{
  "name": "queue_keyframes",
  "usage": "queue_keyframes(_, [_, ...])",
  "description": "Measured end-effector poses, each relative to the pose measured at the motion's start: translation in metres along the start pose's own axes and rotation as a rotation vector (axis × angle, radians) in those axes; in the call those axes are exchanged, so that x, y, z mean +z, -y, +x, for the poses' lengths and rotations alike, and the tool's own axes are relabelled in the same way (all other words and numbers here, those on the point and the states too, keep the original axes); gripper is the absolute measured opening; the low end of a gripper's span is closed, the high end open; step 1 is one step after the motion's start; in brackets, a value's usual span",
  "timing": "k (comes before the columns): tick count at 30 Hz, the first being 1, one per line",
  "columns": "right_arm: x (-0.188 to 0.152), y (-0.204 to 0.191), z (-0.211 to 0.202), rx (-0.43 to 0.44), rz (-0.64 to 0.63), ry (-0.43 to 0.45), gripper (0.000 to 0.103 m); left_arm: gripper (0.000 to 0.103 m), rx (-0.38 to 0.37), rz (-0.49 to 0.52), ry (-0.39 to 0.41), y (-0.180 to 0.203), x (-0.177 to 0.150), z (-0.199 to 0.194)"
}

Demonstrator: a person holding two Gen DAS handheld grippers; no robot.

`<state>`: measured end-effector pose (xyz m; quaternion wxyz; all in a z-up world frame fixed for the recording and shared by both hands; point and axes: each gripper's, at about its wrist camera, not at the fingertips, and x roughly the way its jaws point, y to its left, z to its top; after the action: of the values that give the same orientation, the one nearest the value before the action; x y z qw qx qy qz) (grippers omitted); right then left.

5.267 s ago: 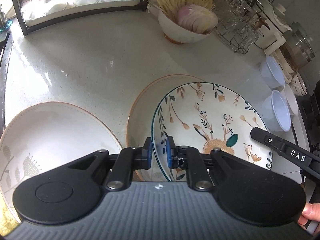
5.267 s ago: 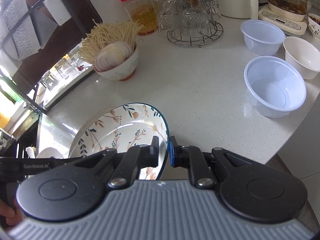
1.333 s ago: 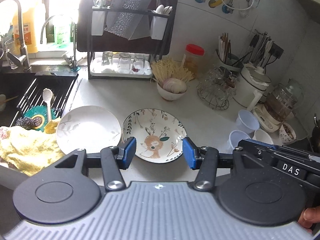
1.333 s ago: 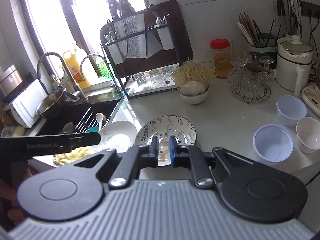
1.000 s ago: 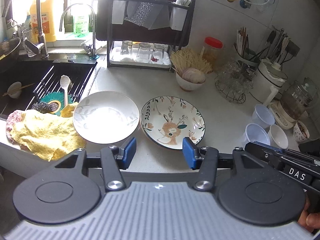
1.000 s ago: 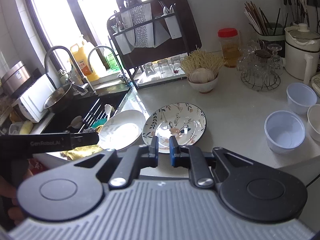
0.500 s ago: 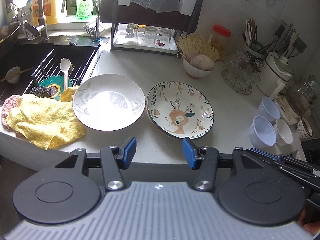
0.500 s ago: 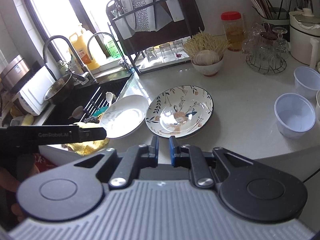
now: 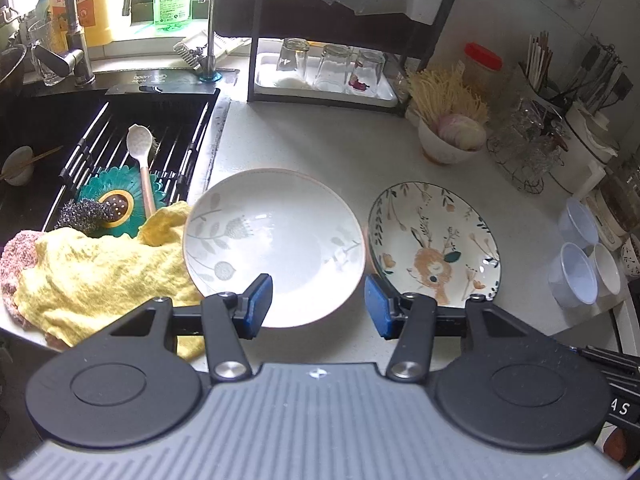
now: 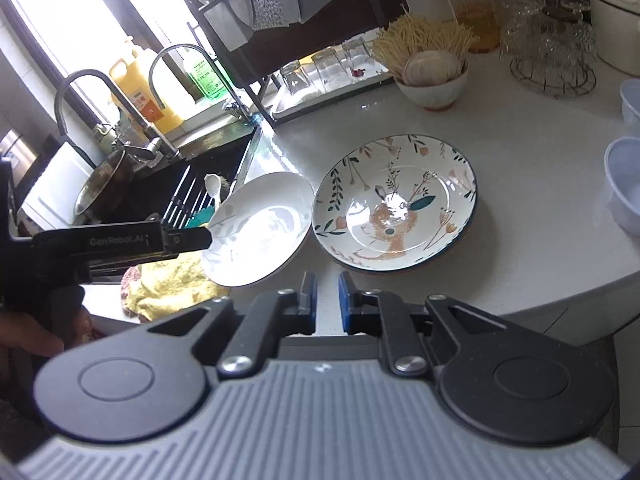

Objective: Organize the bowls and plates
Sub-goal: 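Move the open left gripper to the rim of the plain white plate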

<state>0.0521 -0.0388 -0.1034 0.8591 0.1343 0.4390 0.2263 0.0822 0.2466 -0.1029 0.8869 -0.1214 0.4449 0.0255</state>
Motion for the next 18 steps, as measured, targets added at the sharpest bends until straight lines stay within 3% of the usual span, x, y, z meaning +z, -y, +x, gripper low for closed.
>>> queue_keyframes(18, [0.009,-0.034,0.107,0.023,0.224,-0.154,0.016,0.057,-0.019,0.063,-0.14,-0.102,0.06,0.099])
